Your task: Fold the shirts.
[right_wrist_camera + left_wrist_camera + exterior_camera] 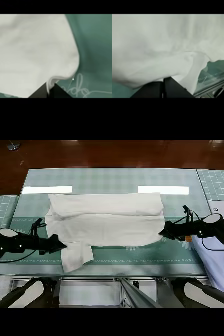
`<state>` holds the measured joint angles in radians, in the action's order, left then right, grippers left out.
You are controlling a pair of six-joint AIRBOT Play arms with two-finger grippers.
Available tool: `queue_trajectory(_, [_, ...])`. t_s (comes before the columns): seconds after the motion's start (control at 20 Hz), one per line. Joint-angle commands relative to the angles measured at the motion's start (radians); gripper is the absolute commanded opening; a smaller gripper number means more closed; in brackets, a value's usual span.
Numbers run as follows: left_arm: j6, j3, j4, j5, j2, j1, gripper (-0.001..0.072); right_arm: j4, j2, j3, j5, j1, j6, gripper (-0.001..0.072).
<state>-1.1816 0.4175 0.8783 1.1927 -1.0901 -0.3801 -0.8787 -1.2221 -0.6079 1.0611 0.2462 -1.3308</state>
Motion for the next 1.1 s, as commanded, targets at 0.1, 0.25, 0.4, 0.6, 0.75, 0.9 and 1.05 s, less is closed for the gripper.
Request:
queue_trajectory(0.1, [-0.011, 0.220, -0.001, 0.000, -0.009, 0.000, 0.0032, -0.013, -0.044, -0.224, 0.057, -0.034, 0.005, 0.0021])
queue_trajectory(0.25, [-0.070, 0.361, -0.022, -0.066, -0.081, 0.000, 0.0032, -0.019, -0.134, -0.374, 0.072, -0.038, -0.021, 0.0021])
queue_trajectory(0.4, [-0.069, 0.494, -0.080, -0.078, -0.216, 0.015, 0.0032, -0.012, -0.251, -0.514, 0.065, -0.045, -0.034, 0.0021])
queue_trajectory(0.6, [-0.096, 0.694, -0.079, -0.075, -0.388, 0.072, 0.0032, -0.012, -0.398, -0.682, 0.062, -0.065, -0.064, 0.0022])
queue_trajectory(0.75, [-0.111, 0.829, -0.078, -0.076, -0.490, 0.103, 0.0032, -0.005, -0.480, -0.774, 0.060, -0.090, -0.077, 0.0022])
queue_trajectory(0.9, [-0.183, 0.922, -0.078, -0.082, -0.561, 0.106, 0.0032, -0.005, -0.540, -0.825, 0.047, -0.115, -0.094, 0.0022])
queue_trajectory(1.05, [-0.189, 0.935, -0.074, -0.069, -0.581, 0.115, 0.0090, 0.011, -0.572, -0.834, 0.020, -0.118, -0.113, 0.0327])
